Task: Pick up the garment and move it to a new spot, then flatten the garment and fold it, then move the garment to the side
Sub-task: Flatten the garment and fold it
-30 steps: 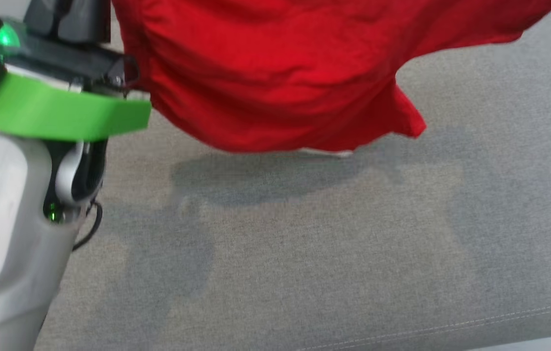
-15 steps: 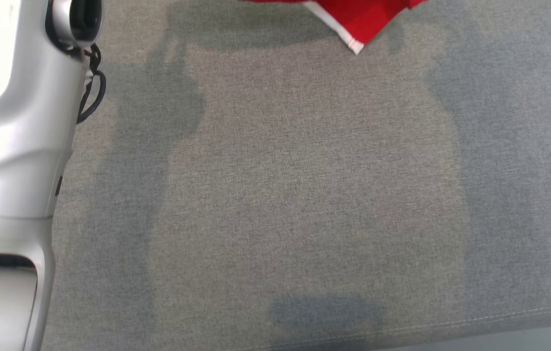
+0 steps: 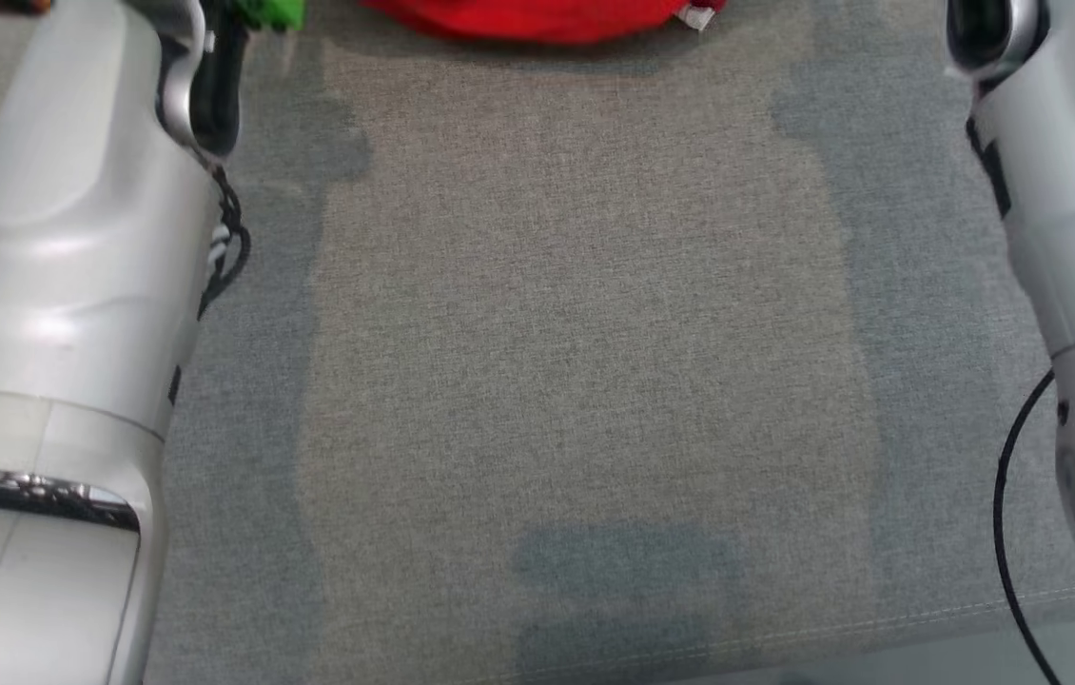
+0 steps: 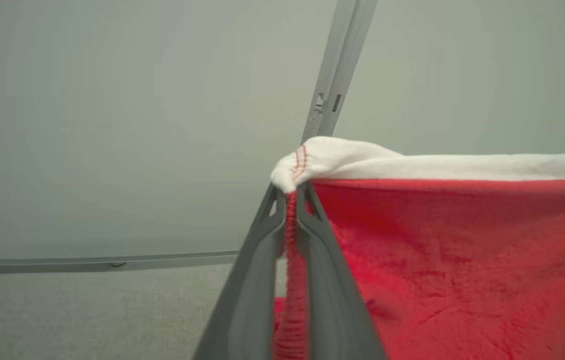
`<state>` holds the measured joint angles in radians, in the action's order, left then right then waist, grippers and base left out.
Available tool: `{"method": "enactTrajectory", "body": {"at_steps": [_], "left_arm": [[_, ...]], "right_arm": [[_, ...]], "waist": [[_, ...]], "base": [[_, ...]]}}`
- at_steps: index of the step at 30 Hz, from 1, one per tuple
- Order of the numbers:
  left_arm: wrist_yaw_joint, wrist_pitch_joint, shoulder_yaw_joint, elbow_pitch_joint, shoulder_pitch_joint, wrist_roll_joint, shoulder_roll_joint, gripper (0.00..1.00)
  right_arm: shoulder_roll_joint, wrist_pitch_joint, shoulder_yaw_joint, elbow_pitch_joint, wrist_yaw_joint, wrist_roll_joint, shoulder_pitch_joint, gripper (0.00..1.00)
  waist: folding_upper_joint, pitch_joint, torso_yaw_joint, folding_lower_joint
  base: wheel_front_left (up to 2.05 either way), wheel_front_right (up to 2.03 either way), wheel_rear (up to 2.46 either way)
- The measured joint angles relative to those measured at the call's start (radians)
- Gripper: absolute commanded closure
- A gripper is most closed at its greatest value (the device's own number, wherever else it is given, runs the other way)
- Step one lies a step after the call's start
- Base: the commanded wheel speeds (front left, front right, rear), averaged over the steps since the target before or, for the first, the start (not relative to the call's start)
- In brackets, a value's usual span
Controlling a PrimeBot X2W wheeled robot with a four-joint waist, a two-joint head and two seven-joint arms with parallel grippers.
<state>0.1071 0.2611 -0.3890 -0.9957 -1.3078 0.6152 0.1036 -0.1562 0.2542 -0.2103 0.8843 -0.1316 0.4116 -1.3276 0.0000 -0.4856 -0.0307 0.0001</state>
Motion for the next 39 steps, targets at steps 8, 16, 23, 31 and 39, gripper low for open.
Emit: {"method": "enactTrajectory", "body": {"at_steps": [8, 16, 23, 31, 39], "left_arm": [[0.012, 0.001, 0.068, 0.036, 0.28, -0.027, -0.026, 1.0], [0.015, 0.001, 0.142, 0.203, 0.557, -0.126, -0.034, 1.0], [0.017, 0.001, 0.133, 0.404, 0.788, -0.23, -0.017, 1.0], [0.02, -0.003, 0.123, 0.563, 1.007, -0.228, 0.021, 1.0], [-0.039, -0.114, 0.107, 0.797, 1.216, -0.221, 0.06, 1.0]], "right_arm": [[0.018, 0.007, -0.064, -0.002, 0.0, 0.129, 0.291, 1.0], [0.0, 0.008, -0.06, -0.223, 0.0, 0.168, 0.633, 1.0], [-0.011, 0.008, -0.059, -0.4, 0.0, 0.155, 0.876, 1.0], [-0.021, 0.002, -0.048, -0.539, 0.0, 0.124, 1.062, 1.0], [-0.002, -0.105, 0.049, -0.788, 0.0, 0.054, 1.338, 1.0]], "waist": [[0.0, 0.023, -0.008, 0.0], [0.0, 0.077, -0.004, -0.0001], [0.0, 0.136, 0.002, -0.0001], [0.0, 0.204, -0.003, -0.0002], [0.0, 0.283, -0.002, -0.0002]], "base": [[0.0, 0.0, 0.0], [0.0, 0.0, 0.0], [0.0, 0.0, 0.0], [0.0, 0.0, 0.0], [0.0, 0.0, 0.0]]}}
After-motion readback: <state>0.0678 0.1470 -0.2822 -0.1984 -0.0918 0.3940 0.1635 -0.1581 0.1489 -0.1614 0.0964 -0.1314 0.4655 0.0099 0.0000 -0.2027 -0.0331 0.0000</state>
